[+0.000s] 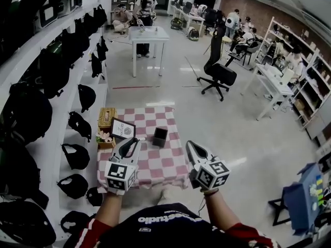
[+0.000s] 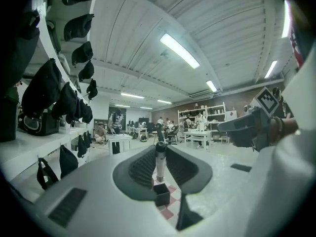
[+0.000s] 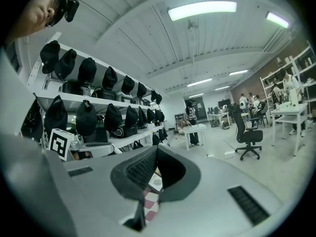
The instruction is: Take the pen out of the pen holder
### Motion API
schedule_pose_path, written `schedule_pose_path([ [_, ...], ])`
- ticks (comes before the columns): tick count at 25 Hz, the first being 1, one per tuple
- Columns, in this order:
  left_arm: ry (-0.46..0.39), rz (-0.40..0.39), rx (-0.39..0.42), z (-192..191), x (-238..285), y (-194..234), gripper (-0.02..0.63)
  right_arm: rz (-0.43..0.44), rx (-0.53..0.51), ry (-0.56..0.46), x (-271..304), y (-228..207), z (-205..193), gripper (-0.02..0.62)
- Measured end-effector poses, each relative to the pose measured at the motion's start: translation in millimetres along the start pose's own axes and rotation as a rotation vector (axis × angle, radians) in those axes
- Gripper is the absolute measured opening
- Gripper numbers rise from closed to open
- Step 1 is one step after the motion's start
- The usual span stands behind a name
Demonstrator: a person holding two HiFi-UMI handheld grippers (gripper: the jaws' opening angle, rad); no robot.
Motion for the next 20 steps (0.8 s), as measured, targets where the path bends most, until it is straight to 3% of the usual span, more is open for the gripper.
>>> schedule_pose_path([
  [8,-0.030,0.005,0.016,15.8,-18.9,6.2,0.069,-0.052,-0.015,-0.069,-6.7,2.2,17.6,0.003],
  [20,-0.058,-0.001,0.011,20.5,-24.6,7.0,0.071,-0.090,-0.079,-0.064,-7.2,11.3,18.1,0.003],
])
Point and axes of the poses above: the fingertips, and each gripper's own axes: x forward along the fingers, y to its left, z out of its top, the point moved 5 cm from there along -x, backward along the fingers, and after that the axes turned 1 degree about -z, right-handed, at the moved point
